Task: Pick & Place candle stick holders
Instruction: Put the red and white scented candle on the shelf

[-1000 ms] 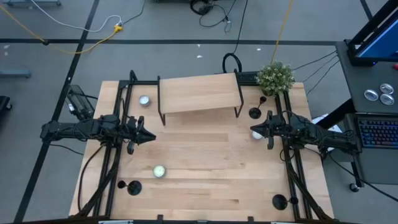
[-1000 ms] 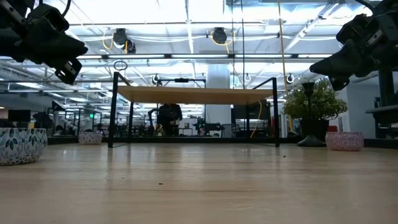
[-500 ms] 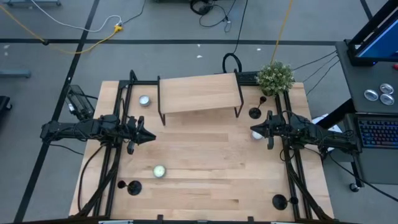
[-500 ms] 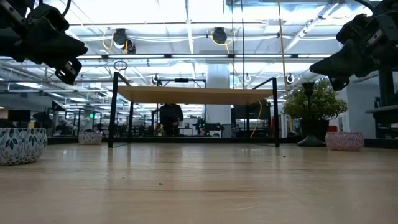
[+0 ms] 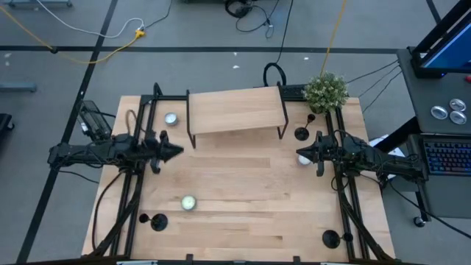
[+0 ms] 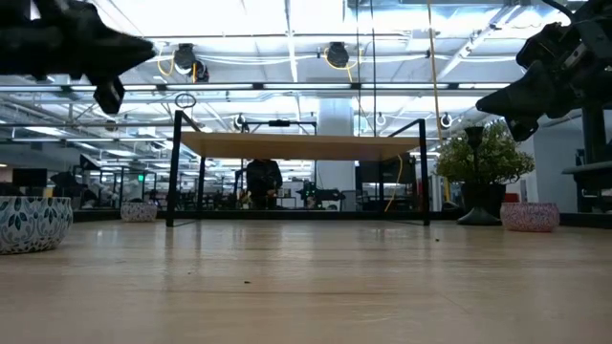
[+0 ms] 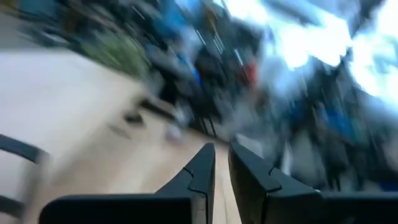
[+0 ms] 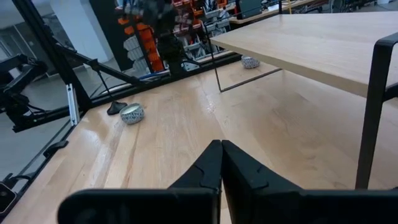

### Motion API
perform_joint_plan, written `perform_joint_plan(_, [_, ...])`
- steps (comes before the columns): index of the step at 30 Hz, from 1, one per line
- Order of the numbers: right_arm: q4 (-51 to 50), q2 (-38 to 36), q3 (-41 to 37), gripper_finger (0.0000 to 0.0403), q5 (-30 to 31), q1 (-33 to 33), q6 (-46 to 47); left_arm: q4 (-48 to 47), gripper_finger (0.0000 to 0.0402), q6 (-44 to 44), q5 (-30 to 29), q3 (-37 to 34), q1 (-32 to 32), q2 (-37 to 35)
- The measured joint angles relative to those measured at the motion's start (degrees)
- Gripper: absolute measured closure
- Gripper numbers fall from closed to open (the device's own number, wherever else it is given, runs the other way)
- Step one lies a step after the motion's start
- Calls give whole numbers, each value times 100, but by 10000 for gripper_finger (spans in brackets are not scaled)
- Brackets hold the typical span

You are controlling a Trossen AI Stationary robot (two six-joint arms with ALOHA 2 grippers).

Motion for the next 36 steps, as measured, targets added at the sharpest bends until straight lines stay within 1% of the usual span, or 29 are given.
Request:
perform_joint_plan(2, [36, 0, 0, 403, 2, 0, -2, 521, 355, -644, -603, 0, 34, -2])
perform_joint_plan(3, [44, 0, 0, 403, 2, 0, -12, 730, 355, -841, -761, 0, 56, -2])
perform_joint_plan(5, [52, 0, 0, 403, 2, 0, -66, 947, 355, -850, -790, 25, 85, -2])
perform_joint_plan(8, [159, 0, 0, 403, 2, 0, -68, 662, 355, -669, -876, 344, 90, 76])
perform_joint_plan(11, [372, 0, 0, 403, 2, 0, -68, -382, 355, -671, -1282, 1004, 90, 371])
perform_joint_plan(13, [556, 0, 0, 403, 2, 0, -69, -1440, 355, -682, -1634, 1645, 90, 739])
perform_joint_plan(18, [886, 0, 0, 403, 2, 0, -85, -3853, 355, -1051, -2647, 3333, 104, 1984])
perform_joint_plan(21, [983, 0, 0, 403, 3, 0, -91, -4959, 355, -1326, -3034, 4273, 230, 2780])
perform_joint_plan(23, [970, 0, 0, 403, 2, 0, -258, -5618, 355, -1410, -3086, 4849, 406, 3312])
perform_joint_plan(26, [959, 0, 0, 403, 4, 0, -788, -6544, 355, -1458, -3040, 5600, 819, 4072])
perform_joint_plan(29, [962, 0, 0, 403, 4, 0, -1271, -7459, 355, -1447, -2838, 6259, 1351, 4782])
perform_joint_plan(31, [964, 0, 0, 403, 4, 0, -1390, -7979, 355, -1411, -2616, 6621, 1774, 5196])
perform_joint_plan(33, [962, 0, 0, 403, 2, 0, -1413, -8349, 355, -1147, -2410, 6871, 2203, 5545])
perform_joint_plan(36, [962, 0, 0, 403, 4, 0, -1414, -8430, 355, -119, -2396, 6979, 2723, 5879])
